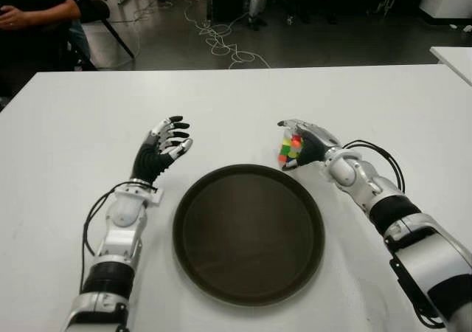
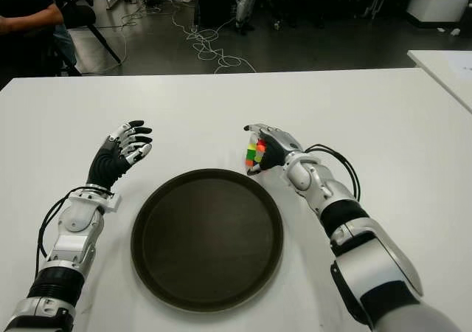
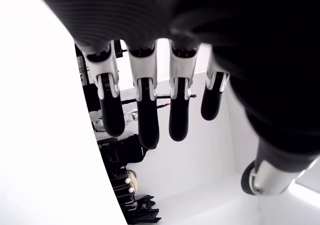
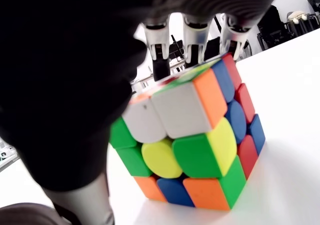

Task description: Pick up the Rubik's Cube and put it in the plate

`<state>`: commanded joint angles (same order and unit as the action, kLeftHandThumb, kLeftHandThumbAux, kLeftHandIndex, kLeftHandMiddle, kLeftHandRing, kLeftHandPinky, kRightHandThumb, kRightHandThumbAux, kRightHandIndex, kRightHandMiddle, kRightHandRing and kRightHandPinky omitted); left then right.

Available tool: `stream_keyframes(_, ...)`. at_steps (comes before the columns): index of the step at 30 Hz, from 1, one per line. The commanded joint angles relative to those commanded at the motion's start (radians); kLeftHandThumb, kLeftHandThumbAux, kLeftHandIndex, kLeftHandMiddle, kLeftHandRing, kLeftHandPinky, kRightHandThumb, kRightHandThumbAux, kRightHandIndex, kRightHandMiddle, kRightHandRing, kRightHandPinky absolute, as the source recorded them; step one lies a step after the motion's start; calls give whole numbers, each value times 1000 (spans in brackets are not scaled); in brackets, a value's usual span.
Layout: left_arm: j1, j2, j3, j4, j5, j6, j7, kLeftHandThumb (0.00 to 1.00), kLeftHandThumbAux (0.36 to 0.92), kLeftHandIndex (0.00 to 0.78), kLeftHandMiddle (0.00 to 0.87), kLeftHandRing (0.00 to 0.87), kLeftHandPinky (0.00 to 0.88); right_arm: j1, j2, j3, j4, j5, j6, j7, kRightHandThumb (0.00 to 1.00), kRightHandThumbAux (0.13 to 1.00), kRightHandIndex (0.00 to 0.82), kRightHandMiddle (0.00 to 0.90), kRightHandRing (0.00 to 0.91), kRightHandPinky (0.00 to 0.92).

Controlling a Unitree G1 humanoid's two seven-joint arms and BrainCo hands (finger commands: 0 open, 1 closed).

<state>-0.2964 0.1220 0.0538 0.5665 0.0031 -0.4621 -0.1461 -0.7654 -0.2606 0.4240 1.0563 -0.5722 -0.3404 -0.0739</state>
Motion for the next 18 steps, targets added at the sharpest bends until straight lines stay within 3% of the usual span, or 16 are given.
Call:
stream_keyframes(9, -1, -2, 4, 1, -12, 6, -7, 108, 632, 199, 271, 285, 316, -1, 3, -3, 3, 5, 3, 2, 0, 894, 158, 175, 187, 193)
stream_keyframes(18, 0, -1, 1, -2, -6, 4, -5, 93, 623, 202, 275, 282, 290, 1, 5, -3, 8, 4, -7, -10, 0, 888, 162, 170, 177, 160)
